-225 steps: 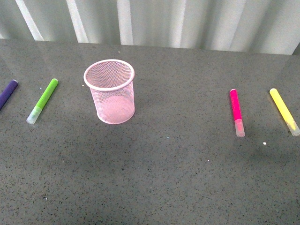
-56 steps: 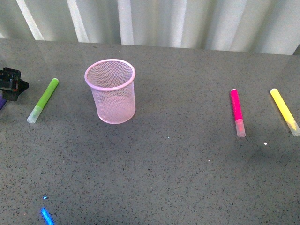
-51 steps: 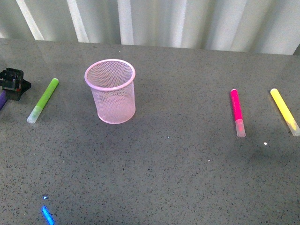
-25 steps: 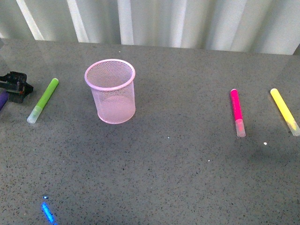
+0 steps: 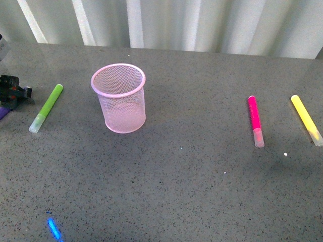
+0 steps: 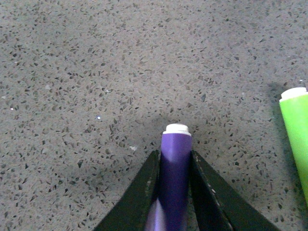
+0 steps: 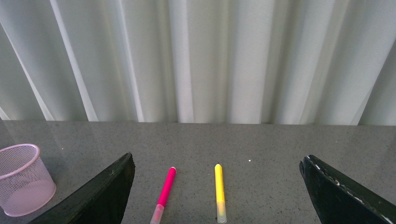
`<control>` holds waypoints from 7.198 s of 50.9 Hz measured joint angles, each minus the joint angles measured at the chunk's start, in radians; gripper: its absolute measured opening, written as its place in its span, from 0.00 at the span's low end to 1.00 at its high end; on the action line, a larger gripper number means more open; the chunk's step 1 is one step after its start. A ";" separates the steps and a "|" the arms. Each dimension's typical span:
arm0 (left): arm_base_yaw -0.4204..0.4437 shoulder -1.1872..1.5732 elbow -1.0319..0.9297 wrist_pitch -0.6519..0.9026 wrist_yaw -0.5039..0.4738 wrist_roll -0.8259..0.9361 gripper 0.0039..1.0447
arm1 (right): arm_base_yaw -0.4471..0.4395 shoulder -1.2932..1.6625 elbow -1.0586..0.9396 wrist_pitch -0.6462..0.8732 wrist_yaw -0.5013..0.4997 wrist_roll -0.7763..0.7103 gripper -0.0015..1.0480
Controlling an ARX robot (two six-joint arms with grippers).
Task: Insert purple and pink pens into pink cup
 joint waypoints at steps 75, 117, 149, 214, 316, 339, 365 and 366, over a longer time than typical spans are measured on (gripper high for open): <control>-0.550 -0.142 -0.279 0.897 -0.364 -0.652 0.12 | 0.000 0.000 0.000 0.000 0.000 0.000 0.93; -0.528 -0.228 -0.301 0.743 -0.325 -0.688 0.95 | 0.000 0.000 0.000 0.000 0.000 0.000 0.93; -0.430 -0.641 -0.702 0.775 -0.386 -0.343 0.55 | 0.000 0.000 0.000 0.000 0.000 0.000 0.93; -0.254 -1.614 -1.094 0.225 -0.217 -0.326 0.03 | 0.000 0.000 0.000 0.000 0.000 0.000 0.93; -0.254 -2.244 -1.094 -0.394 -0.216 -0.327 0.91 | -0.063 0.679 0.212 0.044 -0.033 0.000 0.93; -0.254 -2.245 -1.094 -0.394 -0.216 -0.324 0.94 | 0.076 1.683 0.666 0.310 0.010 0.055 0.93; -0.254 -2.245 -1.094 -0.394 -0.216 -0.324 0.94 | 0.139 2.020 0.908 0.308 0.027 0.237 0.93; -0.254 -2.245 -1.094 -0.394 -0.216 -0.324 0.94 | 0.140 2.029 0.916 0.307 0.027 0.240 0.93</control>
